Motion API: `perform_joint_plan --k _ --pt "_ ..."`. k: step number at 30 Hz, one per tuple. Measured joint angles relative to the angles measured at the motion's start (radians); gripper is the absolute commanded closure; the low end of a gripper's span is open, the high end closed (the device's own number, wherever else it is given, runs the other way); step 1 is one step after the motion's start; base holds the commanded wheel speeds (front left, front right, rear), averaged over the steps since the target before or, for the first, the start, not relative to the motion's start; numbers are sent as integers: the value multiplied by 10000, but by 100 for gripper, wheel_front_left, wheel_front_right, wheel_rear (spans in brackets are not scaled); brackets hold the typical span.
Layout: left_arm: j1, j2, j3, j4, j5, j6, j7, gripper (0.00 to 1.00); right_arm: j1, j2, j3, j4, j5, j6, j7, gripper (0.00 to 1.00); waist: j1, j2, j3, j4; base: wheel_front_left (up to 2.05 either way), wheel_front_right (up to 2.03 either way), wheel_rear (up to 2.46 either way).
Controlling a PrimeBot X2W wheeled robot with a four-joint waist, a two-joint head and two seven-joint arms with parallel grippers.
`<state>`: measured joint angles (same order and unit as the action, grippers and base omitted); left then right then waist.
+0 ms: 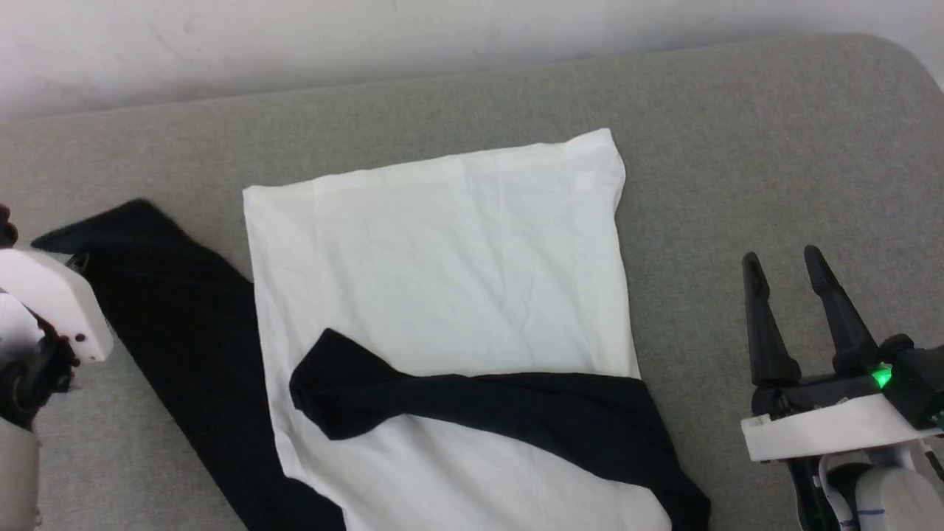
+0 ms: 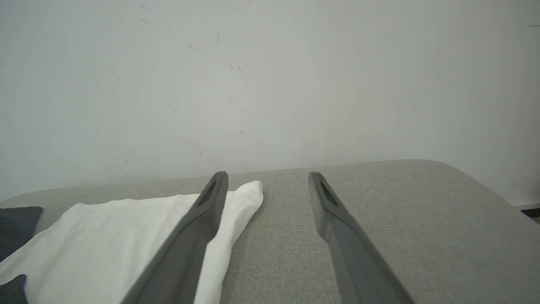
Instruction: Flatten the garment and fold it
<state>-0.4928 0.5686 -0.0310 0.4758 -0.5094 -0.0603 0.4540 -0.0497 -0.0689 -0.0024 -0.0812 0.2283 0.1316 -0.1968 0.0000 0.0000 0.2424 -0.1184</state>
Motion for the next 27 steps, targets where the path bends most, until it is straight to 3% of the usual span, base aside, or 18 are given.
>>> perform_joint_plan --k 8,13,21,27 --pt "1267 -621 259 -2276 -167 330 -1279 100 500 8 -309 61 0 0 174 0 -1 0 -794 316 0 0 0" --pt "1916 -918 -230 -4048 -59 347 -1432 100 780 13 -443 52 0 0 314 0 -2 0 -1383 524 0 0 0" --pt "2530 -1772 -2290 -6516 499 150 -890 100 1027 29 -546 -48 4 0 556 0 -1 0 -2126 739 0 0 0" --pt "3250 -2337 -4163 -6907 1009 -109 -483 100 1058 52 -587 -61 15 0 554 0 0 0 -2225 585 0 0 0"
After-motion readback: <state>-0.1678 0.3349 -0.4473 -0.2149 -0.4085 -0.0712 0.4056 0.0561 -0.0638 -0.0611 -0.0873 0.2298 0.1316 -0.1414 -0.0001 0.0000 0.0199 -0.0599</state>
